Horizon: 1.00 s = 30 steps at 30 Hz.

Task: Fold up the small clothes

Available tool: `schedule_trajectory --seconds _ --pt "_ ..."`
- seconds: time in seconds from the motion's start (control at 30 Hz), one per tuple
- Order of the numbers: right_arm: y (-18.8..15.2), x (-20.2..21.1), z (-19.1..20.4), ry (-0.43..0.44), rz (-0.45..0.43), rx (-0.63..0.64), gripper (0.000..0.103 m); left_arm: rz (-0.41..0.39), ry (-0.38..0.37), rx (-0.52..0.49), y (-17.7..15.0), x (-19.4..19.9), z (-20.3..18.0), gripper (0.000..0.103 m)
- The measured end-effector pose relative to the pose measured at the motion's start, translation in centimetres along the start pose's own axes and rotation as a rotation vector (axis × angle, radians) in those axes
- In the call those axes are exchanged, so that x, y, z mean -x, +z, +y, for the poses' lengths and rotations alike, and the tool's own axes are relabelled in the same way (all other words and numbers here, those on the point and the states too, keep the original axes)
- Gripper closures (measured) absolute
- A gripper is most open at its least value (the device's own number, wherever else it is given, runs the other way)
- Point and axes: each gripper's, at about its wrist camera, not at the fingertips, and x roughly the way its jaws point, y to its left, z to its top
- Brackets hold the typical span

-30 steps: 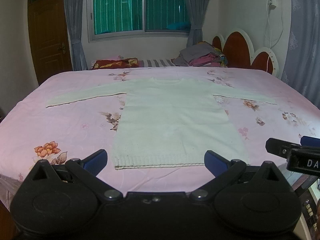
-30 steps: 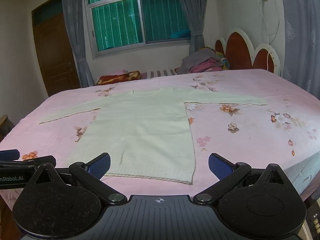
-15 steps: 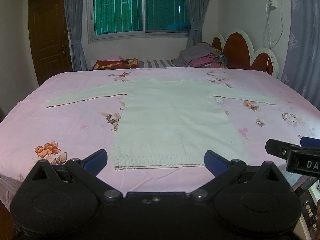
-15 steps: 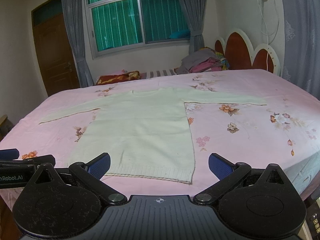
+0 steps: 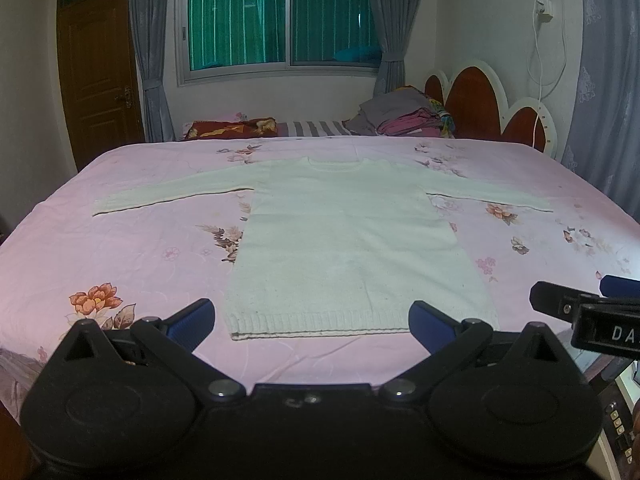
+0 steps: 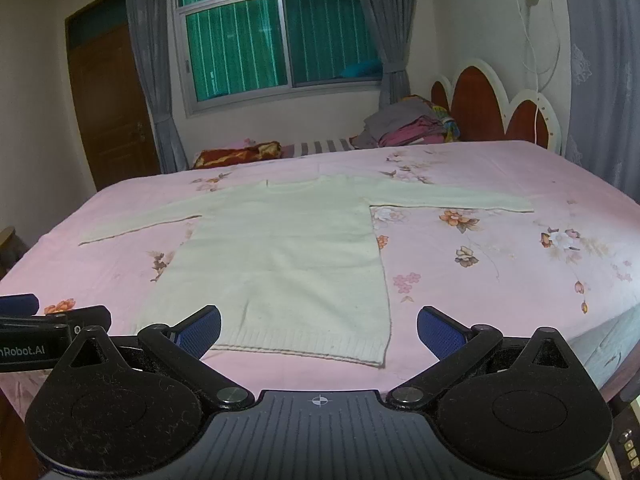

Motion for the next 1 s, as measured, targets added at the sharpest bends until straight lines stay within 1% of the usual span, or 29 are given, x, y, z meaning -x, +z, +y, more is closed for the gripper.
schedule_trajectory --seconds 0.37,0.57,0.8,1.0 --pt "-0.2 -0.2 0.0 0.001 0.006 0.006 0.0 0.005 0.004 0.018 0.0 -0.1 0.1 0.0" --pt "-0.2 -0.7 0.1 -0.002 0.013 0.004 0.0 0.013 0.002 0.032 0.3 -1.0 0.4 0.0" --pt "0.8 -3.0 -0.1 -0.011 0.014 -0.007 0.0 0.034 0.033 0.004 1.5 -4.1 0.7 0.0" --pt "2.3 -6.8 -0.2 -0.025 0.029 -0.025 0.0 0.051 0.002 0.0 3.4 -8.0 1.3 0.0"
